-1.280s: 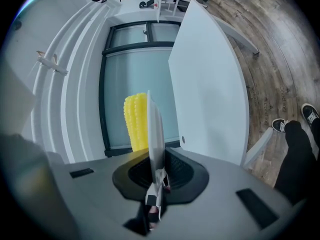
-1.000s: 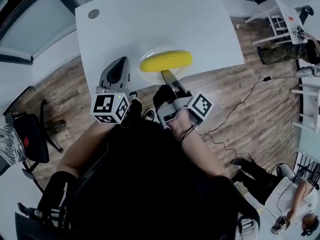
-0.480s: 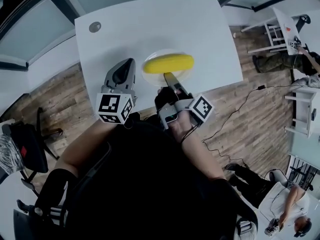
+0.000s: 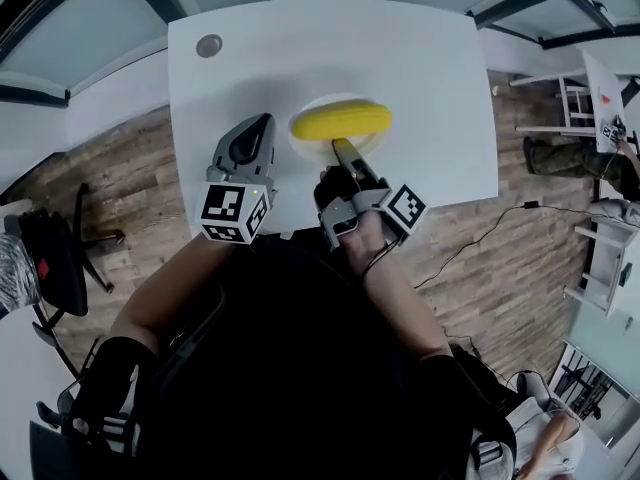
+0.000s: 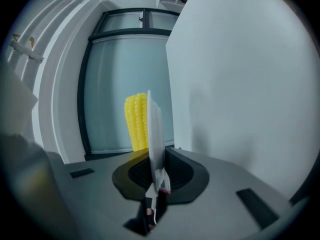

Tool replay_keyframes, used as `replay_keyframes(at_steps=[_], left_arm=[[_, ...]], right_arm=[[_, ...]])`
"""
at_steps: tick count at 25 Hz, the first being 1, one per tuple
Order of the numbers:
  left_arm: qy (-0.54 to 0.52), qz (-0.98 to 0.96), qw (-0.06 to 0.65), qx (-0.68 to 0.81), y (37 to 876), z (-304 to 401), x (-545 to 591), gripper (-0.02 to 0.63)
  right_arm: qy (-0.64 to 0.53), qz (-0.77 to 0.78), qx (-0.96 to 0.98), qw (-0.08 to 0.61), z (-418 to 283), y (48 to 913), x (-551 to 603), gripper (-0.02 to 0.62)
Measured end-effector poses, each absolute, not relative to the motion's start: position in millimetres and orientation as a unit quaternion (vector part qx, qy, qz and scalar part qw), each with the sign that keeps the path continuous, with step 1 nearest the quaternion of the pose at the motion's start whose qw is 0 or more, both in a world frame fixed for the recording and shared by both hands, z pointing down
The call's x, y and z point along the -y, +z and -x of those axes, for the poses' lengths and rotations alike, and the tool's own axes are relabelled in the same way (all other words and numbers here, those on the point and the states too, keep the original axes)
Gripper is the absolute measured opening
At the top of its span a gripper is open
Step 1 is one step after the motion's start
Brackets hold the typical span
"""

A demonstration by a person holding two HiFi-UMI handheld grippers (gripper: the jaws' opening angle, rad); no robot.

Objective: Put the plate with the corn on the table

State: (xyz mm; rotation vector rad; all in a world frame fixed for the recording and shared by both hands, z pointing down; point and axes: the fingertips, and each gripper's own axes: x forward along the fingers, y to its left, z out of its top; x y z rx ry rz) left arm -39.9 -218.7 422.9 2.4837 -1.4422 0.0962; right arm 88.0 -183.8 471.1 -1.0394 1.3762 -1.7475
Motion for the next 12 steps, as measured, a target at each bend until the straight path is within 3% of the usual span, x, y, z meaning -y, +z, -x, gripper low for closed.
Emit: replay_keyframes(at_steps=[12], left_arm=[[0.076, -0.835, 0.169, 0.518, 471.2, 16.9, 291.1, 0.003]], right_arm=[[-0.707, 0.395, -0.520, 0.271, -101.6, 551.2, 275.4, 0.034]])
